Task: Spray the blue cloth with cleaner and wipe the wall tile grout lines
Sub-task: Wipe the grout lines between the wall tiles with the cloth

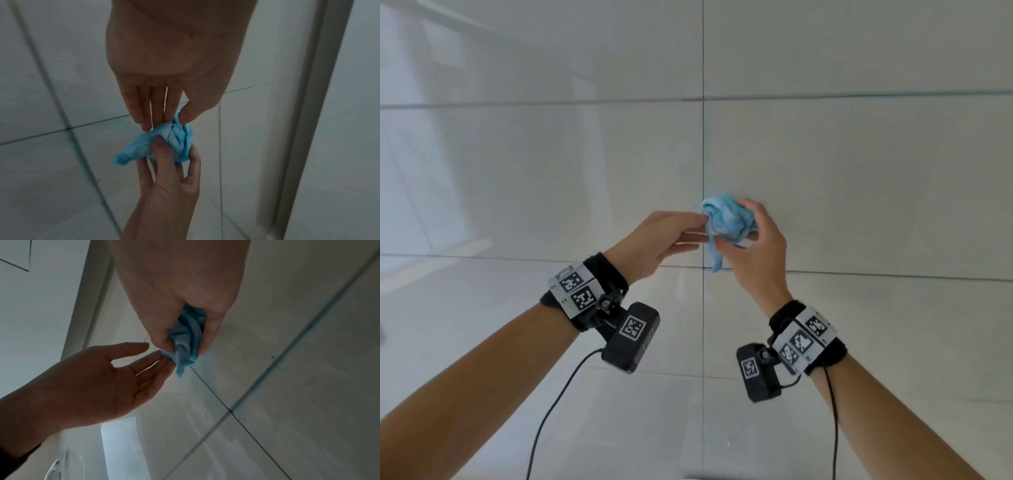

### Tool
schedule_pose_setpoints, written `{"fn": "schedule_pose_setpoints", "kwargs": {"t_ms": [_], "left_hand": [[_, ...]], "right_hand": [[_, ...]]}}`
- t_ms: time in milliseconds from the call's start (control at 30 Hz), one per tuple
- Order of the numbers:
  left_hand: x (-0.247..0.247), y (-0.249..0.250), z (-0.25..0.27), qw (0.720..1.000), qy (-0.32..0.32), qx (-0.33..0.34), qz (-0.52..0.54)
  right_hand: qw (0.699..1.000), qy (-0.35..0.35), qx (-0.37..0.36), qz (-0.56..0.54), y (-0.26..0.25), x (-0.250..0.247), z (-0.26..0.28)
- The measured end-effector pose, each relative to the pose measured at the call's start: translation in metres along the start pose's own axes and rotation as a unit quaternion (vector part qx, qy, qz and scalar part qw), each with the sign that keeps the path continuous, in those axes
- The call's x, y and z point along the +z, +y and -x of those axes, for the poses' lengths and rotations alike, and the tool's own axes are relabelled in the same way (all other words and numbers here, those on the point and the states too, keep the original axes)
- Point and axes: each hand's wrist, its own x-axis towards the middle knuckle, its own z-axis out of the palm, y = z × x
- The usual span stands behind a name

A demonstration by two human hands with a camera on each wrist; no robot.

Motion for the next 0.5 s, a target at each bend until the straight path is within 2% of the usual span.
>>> {"fn": "schedule_pose_setpoints", "kwargs": {"t_ms": [67, 133, 167, 200, 233, 300, 400, 500], "left_hand": [[-0.008, 0.022, -0.001, 0.998, 0.000, 0.038, -0.042], [-0.016, 0.042, -0.003, 0.989, 0.042, 0.100, -0.100], [-0.021, 0.051, -0.005, 0.975, 0.077, 0.153, -0.140], [-0.027, 0.057, -0.009, 0.949, 0.120, 0.217, -0.193], [-0.033, 0.061, -0.014, 0.912, 0.169, 0.279, -0.250], [-0.046, 0.064, -0.029, 0.833, 0.257, 0.355, -0.338], [-0.063, 0.058, -0.051, 0.767, 0.317, 0.347, -0.437], [-0.071, 0.046, -0.061, 0.745, 0.313, 0.341, -0.481]], "right_hand": [[0.999, 0.038, -0.028, 0.015, -0.014, 0.000, -0.023], [0.992, 0.077, -0.088, 0.036, -0.032, -0.005, -0.050], [0.987, 0.092, -0.123, 0.041, -0.042, -0.008, -0.065], [0.981, 0.102, -0.158, 0.046, -0.051, -0.010, -0.080], [0.974, 0.108, -0.190, 0.056, -0.061, -0.011, -0.096], [0.962, 0.099, -0.234, 0.100, -0.078, -0.011, -0.123], [0.941, 0.047, -0.271, 0.197, -0.083, -0.004, -0.155], [0.912, 0.002, -0.303, 0.277, -0.067, 0.009, -0.160]]}}
